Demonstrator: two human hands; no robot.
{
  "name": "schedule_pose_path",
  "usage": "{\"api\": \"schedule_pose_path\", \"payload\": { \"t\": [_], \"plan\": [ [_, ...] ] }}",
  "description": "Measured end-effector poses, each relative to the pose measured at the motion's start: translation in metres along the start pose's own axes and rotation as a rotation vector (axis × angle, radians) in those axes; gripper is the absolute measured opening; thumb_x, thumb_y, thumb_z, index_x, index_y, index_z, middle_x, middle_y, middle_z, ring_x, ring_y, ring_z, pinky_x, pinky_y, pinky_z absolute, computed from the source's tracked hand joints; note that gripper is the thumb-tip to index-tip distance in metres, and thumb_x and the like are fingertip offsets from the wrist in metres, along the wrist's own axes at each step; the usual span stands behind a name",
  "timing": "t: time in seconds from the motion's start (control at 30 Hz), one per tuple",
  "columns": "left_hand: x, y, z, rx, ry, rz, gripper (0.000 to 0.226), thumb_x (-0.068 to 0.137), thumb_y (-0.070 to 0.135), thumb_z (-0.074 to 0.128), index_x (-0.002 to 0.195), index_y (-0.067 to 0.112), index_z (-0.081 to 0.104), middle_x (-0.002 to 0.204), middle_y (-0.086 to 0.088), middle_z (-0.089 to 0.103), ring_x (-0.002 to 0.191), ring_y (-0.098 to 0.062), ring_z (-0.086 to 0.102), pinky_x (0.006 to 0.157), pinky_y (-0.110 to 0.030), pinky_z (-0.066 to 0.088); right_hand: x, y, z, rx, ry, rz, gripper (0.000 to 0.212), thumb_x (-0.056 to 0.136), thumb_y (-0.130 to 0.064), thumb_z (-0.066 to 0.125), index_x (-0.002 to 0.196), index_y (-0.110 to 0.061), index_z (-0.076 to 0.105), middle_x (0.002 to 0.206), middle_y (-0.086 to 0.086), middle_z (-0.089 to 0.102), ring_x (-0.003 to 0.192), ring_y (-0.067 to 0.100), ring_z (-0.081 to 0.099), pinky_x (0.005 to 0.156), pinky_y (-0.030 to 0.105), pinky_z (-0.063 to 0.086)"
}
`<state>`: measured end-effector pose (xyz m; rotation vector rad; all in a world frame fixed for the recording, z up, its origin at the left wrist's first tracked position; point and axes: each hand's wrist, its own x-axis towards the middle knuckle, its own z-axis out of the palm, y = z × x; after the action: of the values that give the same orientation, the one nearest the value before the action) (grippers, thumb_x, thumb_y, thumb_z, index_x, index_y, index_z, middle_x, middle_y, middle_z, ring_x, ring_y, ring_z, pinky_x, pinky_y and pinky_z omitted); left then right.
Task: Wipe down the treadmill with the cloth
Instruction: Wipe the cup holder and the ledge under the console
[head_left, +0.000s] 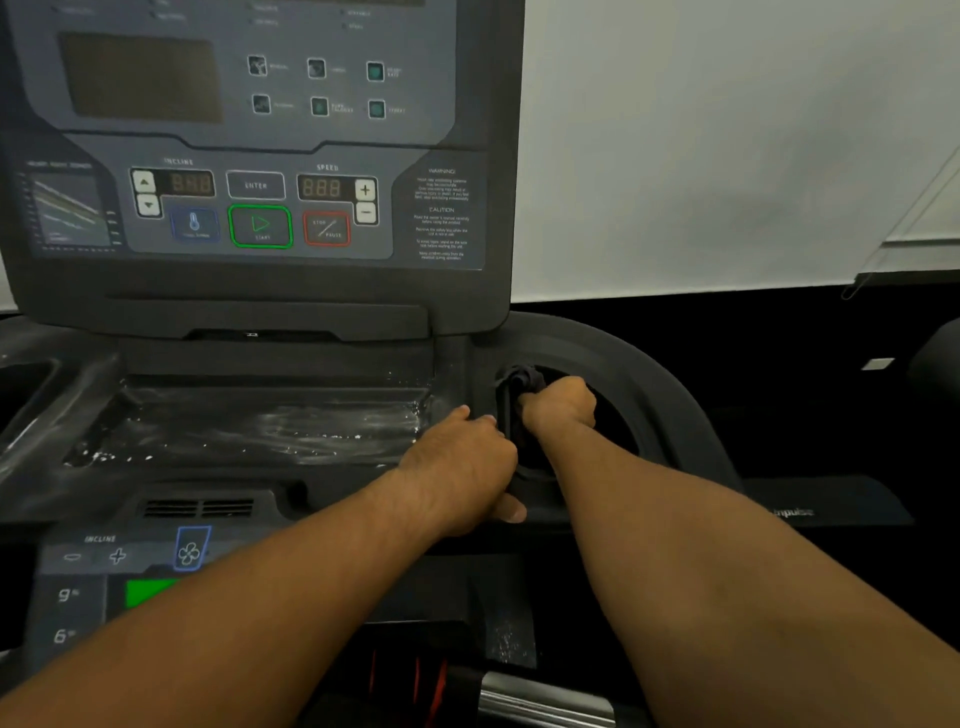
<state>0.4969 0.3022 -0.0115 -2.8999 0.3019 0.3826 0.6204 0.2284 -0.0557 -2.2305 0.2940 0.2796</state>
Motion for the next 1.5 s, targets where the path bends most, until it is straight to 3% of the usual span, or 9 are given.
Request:
{"api": "schedule_pose_path", "payload": {
  "t": [0.1,0.23,0.37,0.63,0.83,1.03,1.2,1.4,1.5],
  "plan": [
    [-0.003,0.0,0.0,-0.01,0.013,-0.003,0.069,0.09,0.063,0.047,0.132,0.008,0.054,0.138,-0.007,0.054,0.132,-0.021,0.042,0.117,-0.044,0.022,-0.006,0.0,0.001,0.067,0.045,0.007,0.021,0.084,-0.021,0.072,0.091,-0.003,0.066,0.093,0.014,0.067,0.086,0.031,0.066,0.065,0.035,0.053],
    [-0.002,0.0,-0.001,-0.027,0.016,-0.003,0.068,0.09,0.062,0.048,0.129,0.008,0.056,0.134,-0.006,0.056,0.129,-0.021,0.044,0.117,-0.041,0.021,-0.006,-0.015,-0.012,0.073,0.099,-0.169,0.025,0.084,-0.023,0.069,0.064,-0.01,0.059,0.075,0.009,0.064,0.071,0.027,0.062,0.057,0.029,0.043],
    [-0.003,0.001,-0.001,-0.022,0.018,0.004,0.068,0.09,0.062,0.048,0.13,0.007,0.055,0.136,-0.006,0.055,0.13,-0.02,0.043,0.118,-0.041,0.02,-0.006,-0.019,-0.014,0.098,0.111,-0.213,0.023,0.085,-0.026,0.066,0.073,-0.007,0.064,0.079,0.01,0.066,0.074,0.028,0.064,0.057,0.031,0.047],
    [0.0,-0.003,0.002,-0.023,0.044,0.012,0.07,0.088,0.065,0.048,0.131,0.009,0.055,0.137,-0.007,0.054,0.131,-0.019,0.044,0.118,-0.039,0.021,0.002,0.003,-0.006,-0.025,-0.005,-0.305,0.019,0.082,-0.015,0.063,0.065,-0.009,0.058,0.077,0.013,0.065,0.07,0.03,0.061,0.056,0.03,0.042],
    [0.002,-0.005,0.004,-0.042,0.041,0.019,0.071,0.087,0.066,0.049,0.129,0.009,0.057,0.138,-0.007,0.054,0.131,-0.02,0.045,0.117,-0.04,0.023,0.012,0.007,-0.016,-0.5,-0.213,-0.525,0.004,0.083,-0.011,0.063,0.08,-0.009,0.06,0.087,0.01,0.06,0.082,0.032,0.061,0.065,0.033,0.047],
    [0.002,-0.003,0.001,-0.009,0.03,0.014,0.074,0.087,0.067,0.047,0.131,0.009,0.056,0.14,-0.009,0.053,0.134,-0.019,0.042,0.119,-0.038,0.02,0.011,0.024,-0.037,-0.54,-0.457,-0.619,0.021,0.074,-0.002,0.062,0.058,-0.014,0.057,0.067,0.005,0.06,0.064,0.017,0.054,0.059,0.03,0.045],
    [-0.001,-0.002,-0.002,-0.028,0.022,0.001,0.072,0.087,0.067,0.047,0.131,0.01,0.056,0.14,-0.007,0.052,0.132,-0.018,0.044,0.119,-0.036,0.019,0.003,0.023,-0.046,-0.653,-0.675,-0.549,0.006,0.078,-0.008,0.064,0.076,-0.007,0.07,0.078,0.011,0.068,0.072,0.023,0.06,0.068,0.035,0.053],
    [-0.004,0.0,-0.003,-0.045,0.046,-0.004,0.071,0.087,0.067,0.047,0.132,0.012,0.054,0.14,-0.004,0.052,0.13,-0.016,0.045,0.119,-0.035,0.019,0.001,0.018,-0.045,-0.71,-0.483,-0.762,0.028,0.085,-0.011,0.063,0.059,-0.017,0.056,0.074,0.009,0.065,0.073,0.022,0.06,0.06,0.027,0.041],
    [-0.005,0.0,-0.003,-0.04,0.039,-0.007,0.073,0.088,0.066,0.046,0.136,0.011,0.05,0.145,-0.004,0.048,0.134,-0.017,0.042,0.119,-0.036,0.02,0.002,0.014,-0.039,-0.777,-0.404,-0.767,0.011,0.088,-0.007,0.057,0.085,-0.013,0.065,0.096,0.012,0.066,0.089,0.03,0.061,0.069,0.032,0.044]
  ]
}}
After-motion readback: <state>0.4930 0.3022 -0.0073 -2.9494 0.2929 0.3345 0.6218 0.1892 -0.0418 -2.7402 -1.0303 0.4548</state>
